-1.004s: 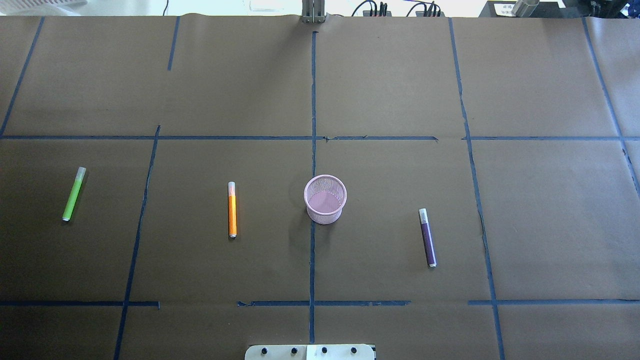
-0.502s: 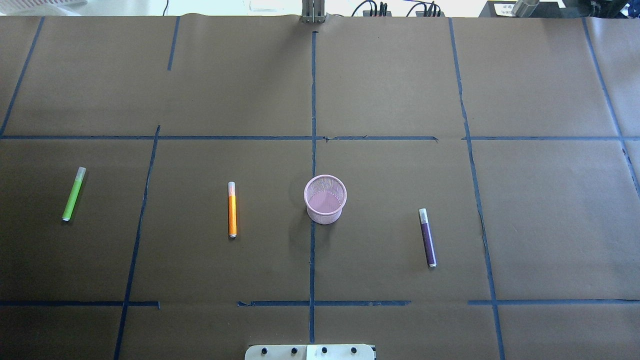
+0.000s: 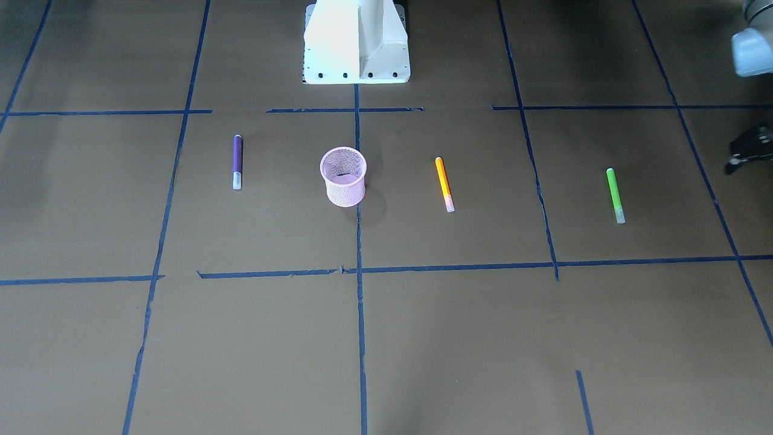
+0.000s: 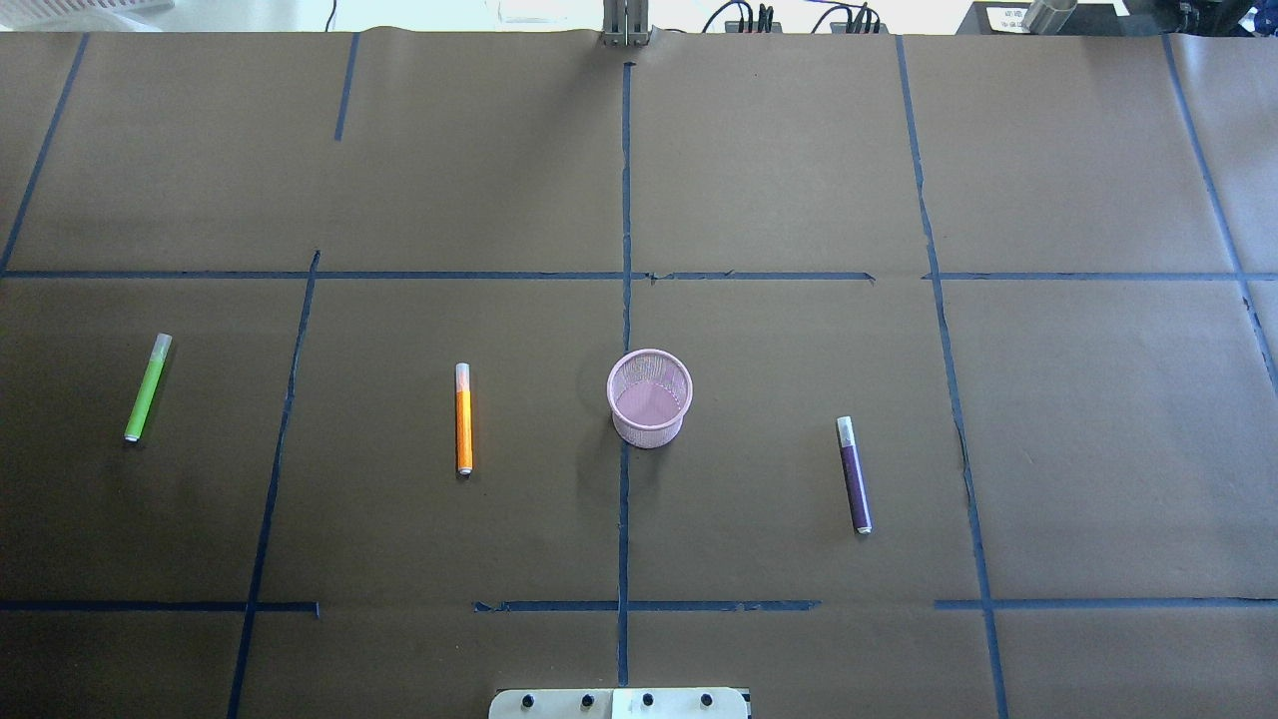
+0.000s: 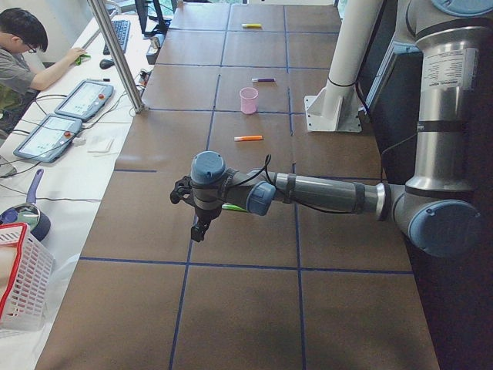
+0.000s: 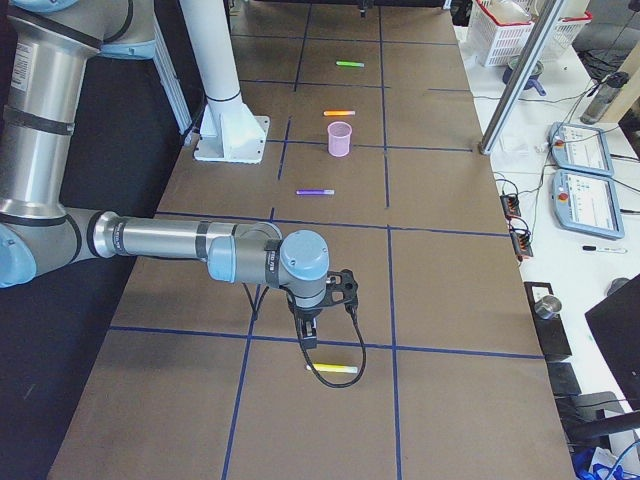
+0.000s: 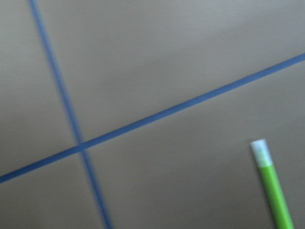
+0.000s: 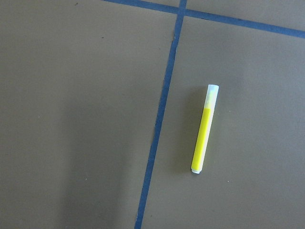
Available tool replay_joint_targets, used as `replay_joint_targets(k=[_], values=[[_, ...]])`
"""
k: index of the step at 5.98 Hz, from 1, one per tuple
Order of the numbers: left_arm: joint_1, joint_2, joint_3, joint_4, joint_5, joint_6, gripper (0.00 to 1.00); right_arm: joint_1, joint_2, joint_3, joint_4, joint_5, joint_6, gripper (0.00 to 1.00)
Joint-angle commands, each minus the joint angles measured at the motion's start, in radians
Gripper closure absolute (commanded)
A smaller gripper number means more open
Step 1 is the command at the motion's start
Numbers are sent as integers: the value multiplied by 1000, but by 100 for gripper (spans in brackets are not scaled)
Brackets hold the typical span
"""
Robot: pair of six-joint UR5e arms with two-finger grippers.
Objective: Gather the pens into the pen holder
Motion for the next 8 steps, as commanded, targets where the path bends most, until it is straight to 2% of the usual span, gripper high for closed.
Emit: replay_joint_targets(k=[1,2,4,8], values=[[155,-36,6,-12,97,-248,0,0,-15,3,41,0,4,0],[207,-67,40,-38,132,-350,0,0,-15,3,41,0,5,0],[271,-84,159,-239,134,-483,0,0,-17,3,41,0,5,0],[321,-82,164,-242,135,-482,0,0,-17,3,41,0,5,0]])
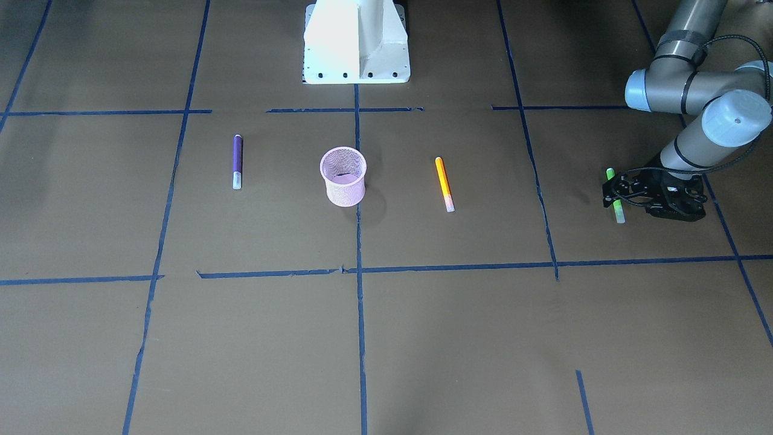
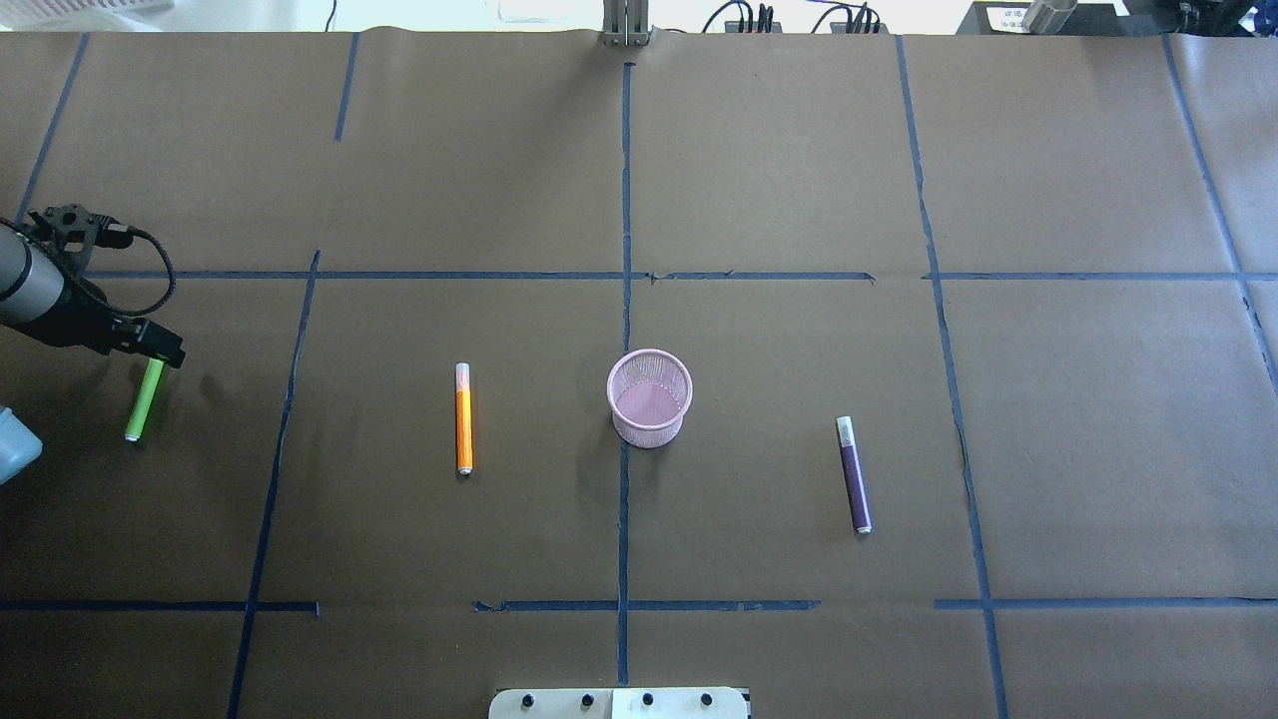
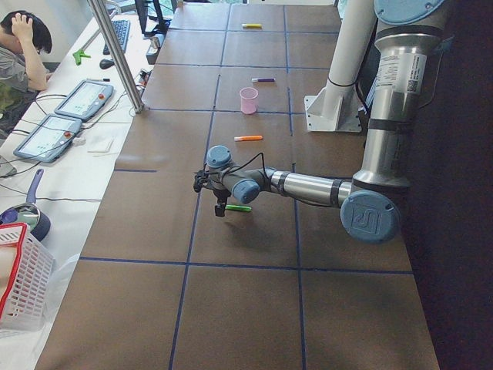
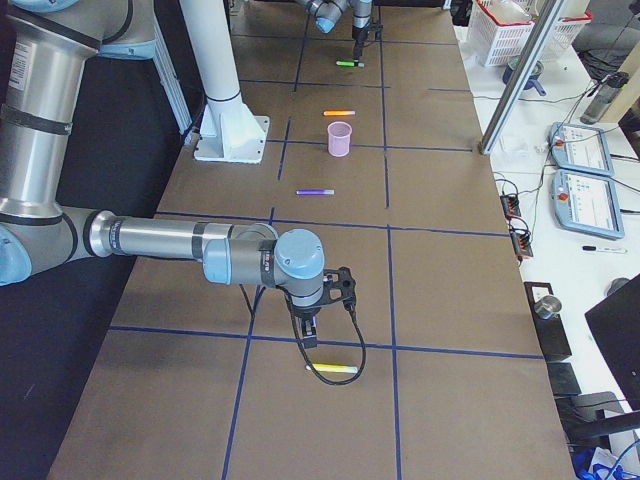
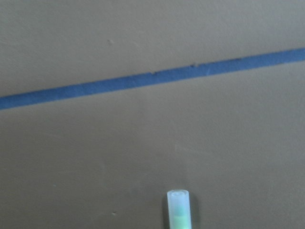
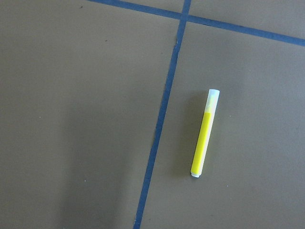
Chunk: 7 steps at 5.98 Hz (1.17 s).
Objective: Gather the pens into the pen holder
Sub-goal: 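Lower the left gripper onto the green marker and grasp it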
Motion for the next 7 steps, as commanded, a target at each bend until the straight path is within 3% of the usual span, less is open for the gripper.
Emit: replay_joint_targets(k=[1,4,5,7], values=[[8,0,1,1,1,1,0,0,0,-2,0,0,0,0],[22,0,2,3,3,1,2,0,0,-3,0,0,0,0],[22,2,2,3,3,0,14,0,-2,-3,0,0,0,0],[20,8,1,1,58,-4,86,0,-2,0,0,0,0,0]])
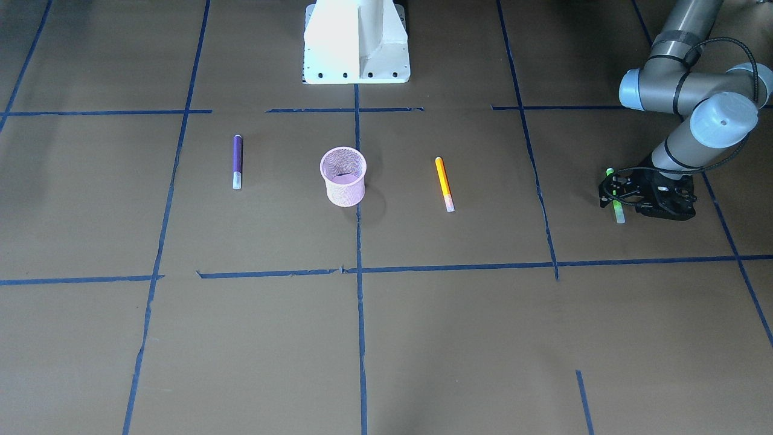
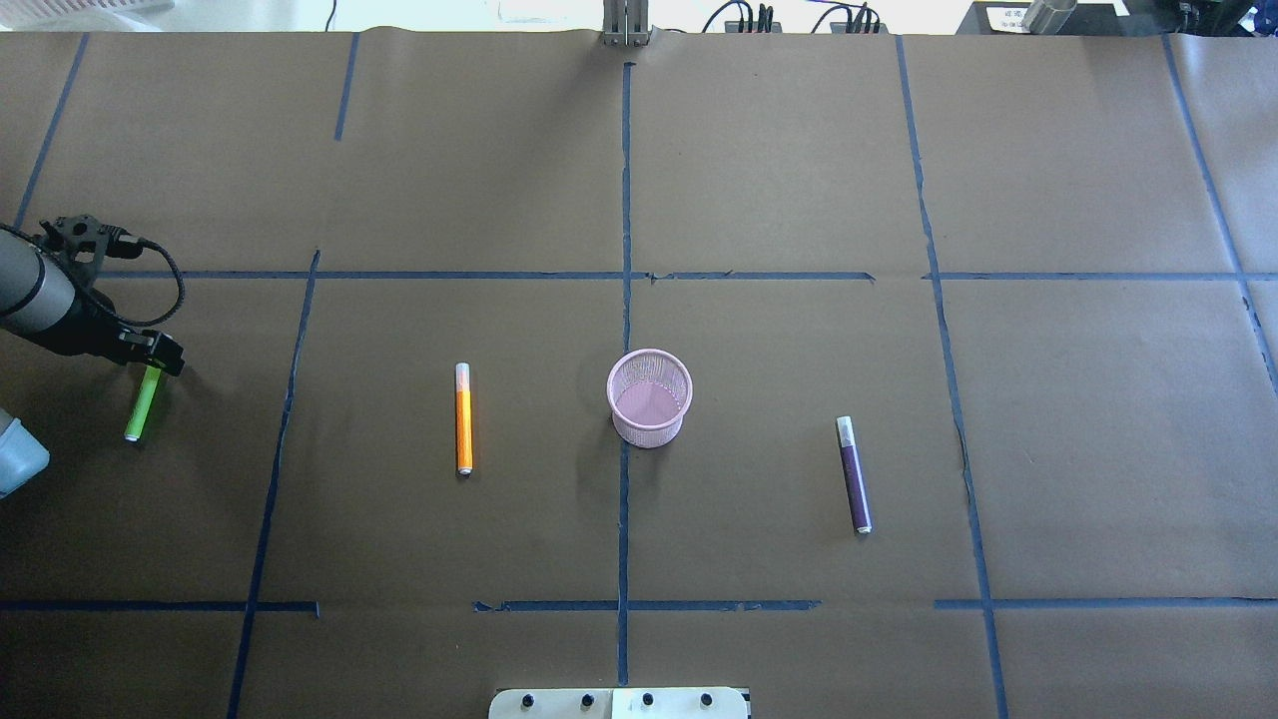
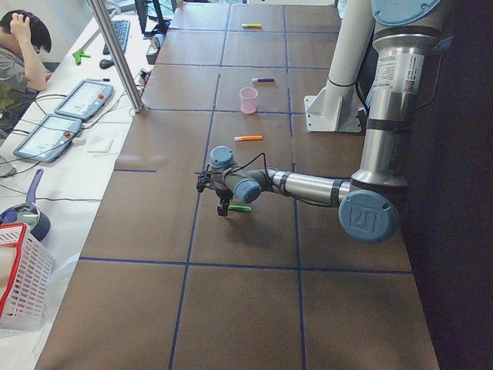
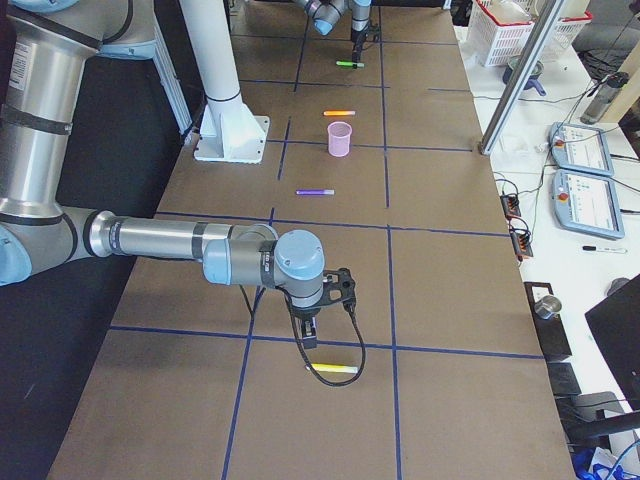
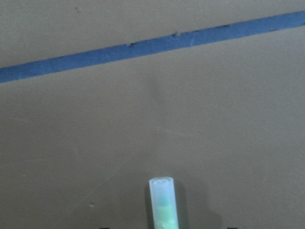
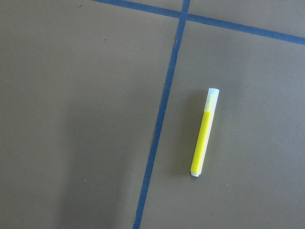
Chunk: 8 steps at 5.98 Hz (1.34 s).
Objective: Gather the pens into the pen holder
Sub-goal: 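Lower the left gripper onto the green marker and grasp it, then lift the green marker with the left gripper and carry it toward the pen cup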
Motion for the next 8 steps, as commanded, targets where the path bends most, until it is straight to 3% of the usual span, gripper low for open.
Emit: replay_joint_targets(k=[1,4,6,8], values=[[-1,5,-2,0,21,-1,95,0,1,1,0,0,0,0],[-4,11,-49,1,27,-1,100,0,1,4,2,0,0,0],[-9,7,-188,0,162,11,100,0,-1,4,2,0,0,0],[-1,-10,-366,0,238,4,100,0,1,4,2,2,0,0]])
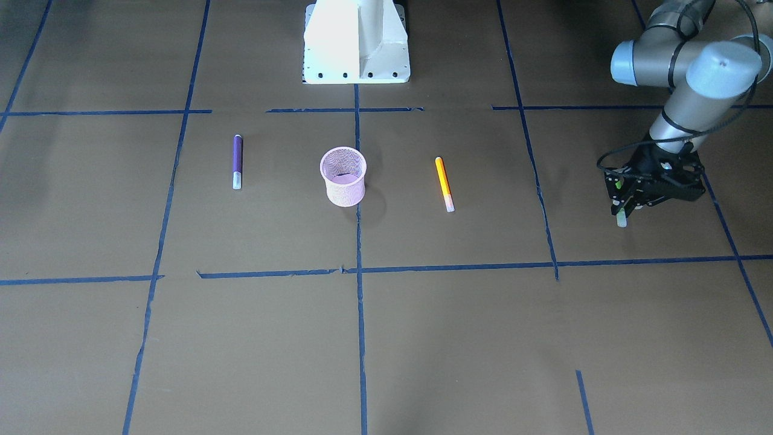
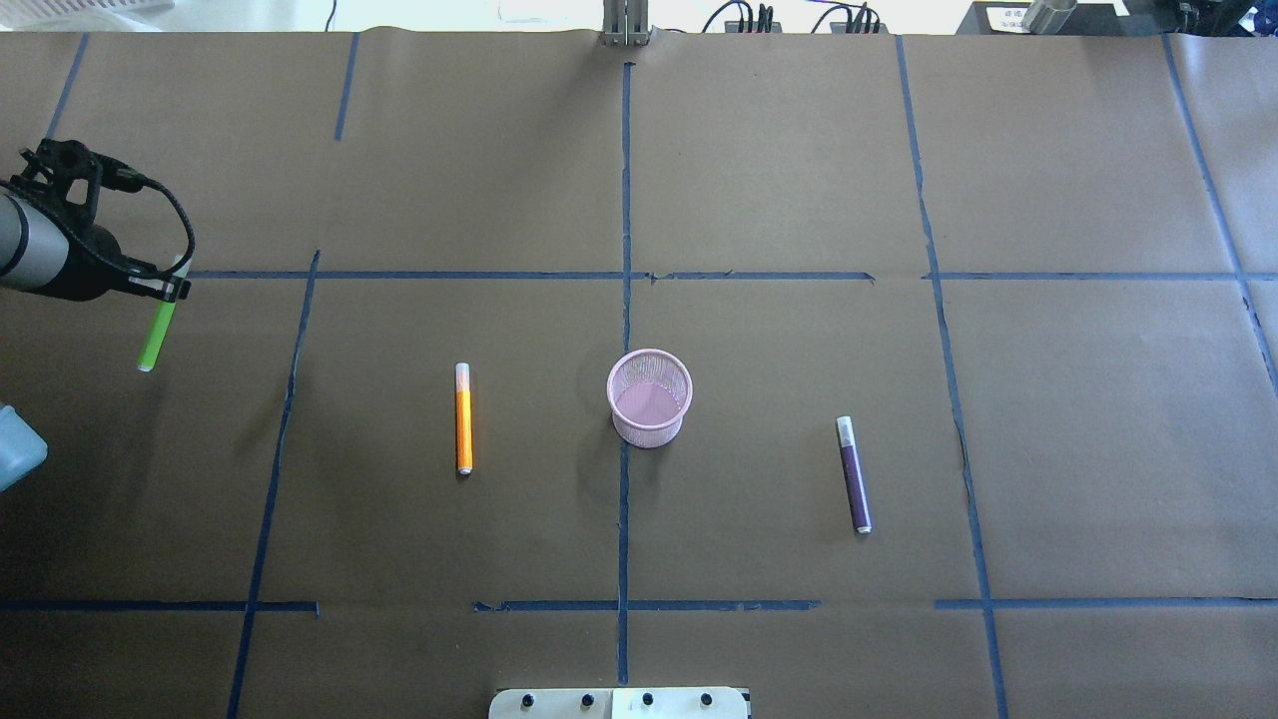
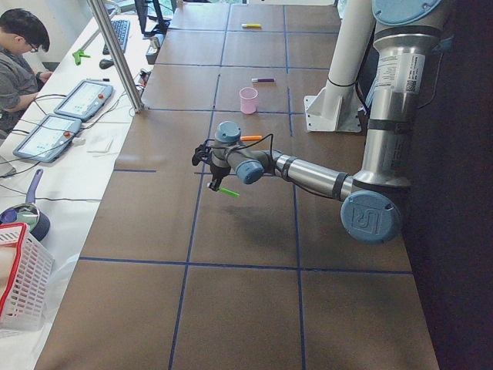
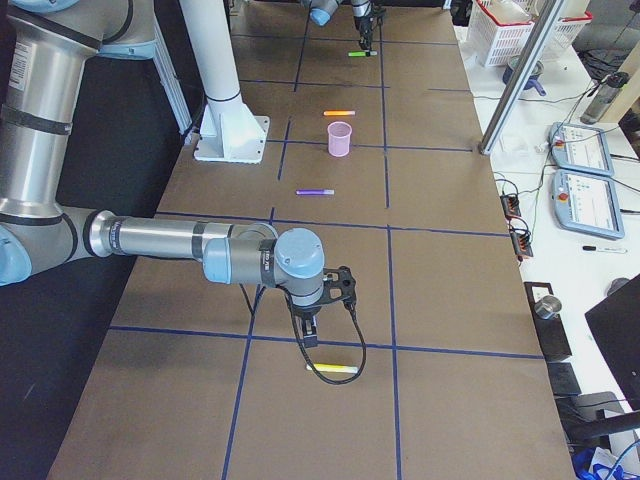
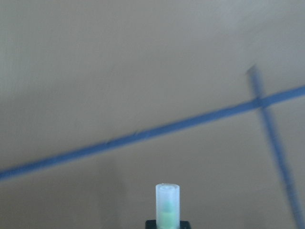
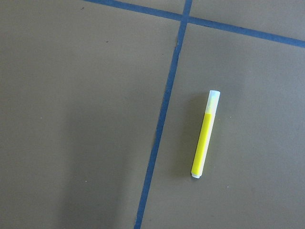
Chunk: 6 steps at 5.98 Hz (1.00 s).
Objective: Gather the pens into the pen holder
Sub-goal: 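Lift the green marker with the left gripper and carry it toward the pen cup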
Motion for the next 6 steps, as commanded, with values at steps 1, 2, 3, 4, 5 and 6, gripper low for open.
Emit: replay_joint_targets(k=[1,2,3,4,5,6], values=[[7,-59,-150,0,62,-13,100,0,0,0,0,1,2,0],[7,-102,-175,-41,64,-19,100,0,0,0,-1,1,2,0],[8,-157,-192,-54,87,-105,100,0,0,0,-2,1,2,0],[75,-176,-215,-55,177,-131,100,0,0,-2,-2,1,2,0],[211,-202,-248,-52,352,-259,100,0,0,-3,-2,1,2,0],[372,-263,-246,-41,567,-320,100,0,0,-3,-2,1,2,0]])
